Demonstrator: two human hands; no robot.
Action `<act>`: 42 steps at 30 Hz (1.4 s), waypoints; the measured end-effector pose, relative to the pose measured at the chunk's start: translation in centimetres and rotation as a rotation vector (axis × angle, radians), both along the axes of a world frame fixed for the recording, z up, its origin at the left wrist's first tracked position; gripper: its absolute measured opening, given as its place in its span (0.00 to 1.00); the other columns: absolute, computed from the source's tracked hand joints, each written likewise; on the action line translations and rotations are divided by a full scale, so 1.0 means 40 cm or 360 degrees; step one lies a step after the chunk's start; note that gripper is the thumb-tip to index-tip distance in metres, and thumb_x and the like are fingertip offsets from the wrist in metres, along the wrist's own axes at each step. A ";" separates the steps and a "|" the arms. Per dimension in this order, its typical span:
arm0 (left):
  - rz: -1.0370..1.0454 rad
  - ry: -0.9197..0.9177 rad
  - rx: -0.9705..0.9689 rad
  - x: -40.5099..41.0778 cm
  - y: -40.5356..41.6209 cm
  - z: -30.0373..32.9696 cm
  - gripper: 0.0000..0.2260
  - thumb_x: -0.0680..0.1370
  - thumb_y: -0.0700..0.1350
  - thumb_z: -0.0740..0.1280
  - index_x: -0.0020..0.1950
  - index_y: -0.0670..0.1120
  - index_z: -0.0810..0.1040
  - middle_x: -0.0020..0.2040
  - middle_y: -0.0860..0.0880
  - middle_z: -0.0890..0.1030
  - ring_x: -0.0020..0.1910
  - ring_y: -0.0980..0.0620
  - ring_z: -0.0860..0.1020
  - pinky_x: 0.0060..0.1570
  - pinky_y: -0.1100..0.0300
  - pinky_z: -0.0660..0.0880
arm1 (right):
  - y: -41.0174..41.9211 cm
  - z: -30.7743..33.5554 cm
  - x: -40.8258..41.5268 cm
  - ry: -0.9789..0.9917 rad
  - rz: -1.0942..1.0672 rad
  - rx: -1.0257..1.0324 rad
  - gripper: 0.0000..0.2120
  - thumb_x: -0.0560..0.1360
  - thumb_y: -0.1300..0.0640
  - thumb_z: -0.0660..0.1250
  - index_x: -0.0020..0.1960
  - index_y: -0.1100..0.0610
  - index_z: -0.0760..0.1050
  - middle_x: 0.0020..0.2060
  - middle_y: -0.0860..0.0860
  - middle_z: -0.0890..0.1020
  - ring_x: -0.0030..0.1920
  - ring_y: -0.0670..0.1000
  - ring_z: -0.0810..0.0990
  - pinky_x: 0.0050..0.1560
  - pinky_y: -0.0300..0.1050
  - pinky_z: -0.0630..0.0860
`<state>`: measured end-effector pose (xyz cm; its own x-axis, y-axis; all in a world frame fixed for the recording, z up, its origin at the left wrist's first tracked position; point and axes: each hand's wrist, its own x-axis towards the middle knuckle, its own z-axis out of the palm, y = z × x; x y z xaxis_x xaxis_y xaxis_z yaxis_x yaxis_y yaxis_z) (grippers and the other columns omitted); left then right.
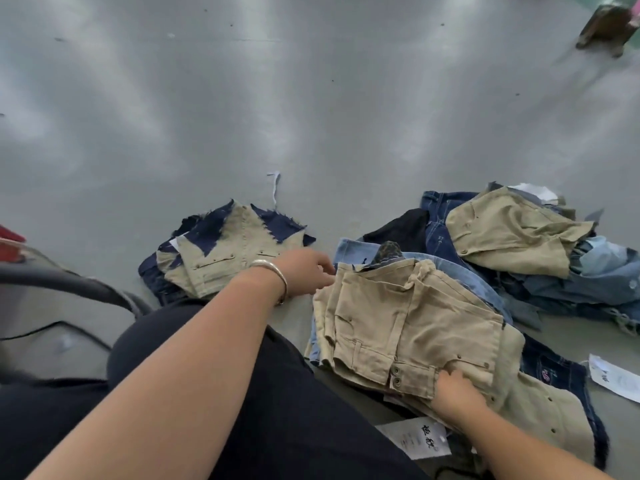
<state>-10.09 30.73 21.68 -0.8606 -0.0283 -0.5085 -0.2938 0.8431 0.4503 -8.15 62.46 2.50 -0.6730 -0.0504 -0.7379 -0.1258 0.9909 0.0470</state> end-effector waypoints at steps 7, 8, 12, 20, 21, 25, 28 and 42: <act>0.0623 0.0169 -0.0351 0.175 -0.378 0.099 0.10 0.78 0.47 0.64 0.57 0.49 0.79 0.51 0.49 0.81 0.49 0.49 0.77 0.52 0.57 0.73 | -0.152 0.012 -0.099 0.0114 0.0098 0.0014 0.15 0.80 0.57 0.57 0.62 0.57 0.76 0.55 0.52 0.81 0.54 0.52 0.80 0.55 0.45 0.77; 0.0705 0.0106 -0.0421 0.207 -0.433 0.096 0.10 0.78 0.46 0.64 0.56 0.48 0.80 0.51 0.47 0.81 0.49 0.48 0.78 0.50 0.57 0.73 | -0.206 0.018 -0.119 0.0130 0.0110 -0.0011 0.15 0.79 0.59 0.56 0.63 0.58 0.76 0.54 0.52 0.81 0.53 0.53 0.80 0.53 0.44 0.77; 0.0856 -0.0130 -0.0426 0.308 -0.577 0.060 0.09 0.77 0.46 0.65 0.55 0.46 0.80 0.47 0.47 0.83 0.45 0.49 0.80 0.46 0.58 0.75 | -0.477 0.036 -0.180 0.0113 0.0379 -0.0150 0.15 0.80 0.58 0.56 0.64 0.57 0.75 0.58 0.54 0.80 0.57 0.54 0.79 0.51 0.44 0.74; 0.1185 -0.0015 0.0086 0.346 -0.678 0.038 0.09 0.79 0.49 0.64 0.56 0.49 0.77 0.44 0.50 0.83 0.40 0.55 0.81 0.32 0.67 0.75 | -0.991 0.024 -0.184 0.0207 0.0758 -0.0454 0.15 0.77 0.56 0.60 0.63 0.55 0.73 0.59 0.56 0.79 0.58 0.58 0.78 0.50 0.47 0.74; 0.1168 0.0034 0.0085 0.343 -0.683 0.048 0.09 0.78 0.50 0.64 0.56 0.51 0.77 0.44 0.52 0.82 0.40 0.56 0.81 0.34 0.67 0.76 | -1.031 0.013 -0.179 0.0210 0.0795 -0.0469 0.16 0.77 0.56 0.61 0.64 0.55 0.72 0.58 0.56 0.79 0.58 0.58 0.78 0.49 0.48 0.74; 0.1056 0.0013 0.0033 0.356 -0.704 0.097 0.13 0.76 0.59 0.63 0.58 0.57 0.76 0.46 0.58 0.81 0.46 0.59 0.80 0.52 0.56 0.77 | -1.160 -0.050 -0.167 0.0215 0.0909 -0.0442 0.19 0.77 0.55 0.64 0.66 0.56 0.67 0.60 0.58 0.77 0.59 0.59 0.76 0.48 0.49 0.72; 0.1130 -0.0015 0.0066 0.376 -0.724 0.129 0.15 0.74 0.63 0.62 0.57 0.62 0.75 0.44 0.60 0.80 0.44 0.61 0.79 0.51 0.57 0.77 | -1.217 -0.097 -0.165 0.0363 0.1146 -0.0294 0.28 0.76 0.51 0.68 0.72 0.57 0.63 0.69 0.60 0.71 0.68 0.60 0.69 0.61 0.51 0.71; 0.1112 -0.0093 0.0019 0.386 -0.728 0.128 0.19 0.73 0.66 0.59 0.61 0.63 0.72 0.51 0.63 0.76 0.51 0.62 0.74 0.51 0.64 0.71 | -1.303 -0.181 -0.185 0.0565 0.1439 -0.0252 0.23 0.81 0.58 0.52 0.76 0.55 0.59 0.70 0.61 0.69 0.69 0.61 0.68 0.66 0.54 0.67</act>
<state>5.34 1.60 26.81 -0.6143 -0.5589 -0.5571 -0.7890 0.4432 0.4254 -15.57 10.36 -4.73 -0.5134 -0.7363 -0.4408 -0.8439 0.5264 0.1035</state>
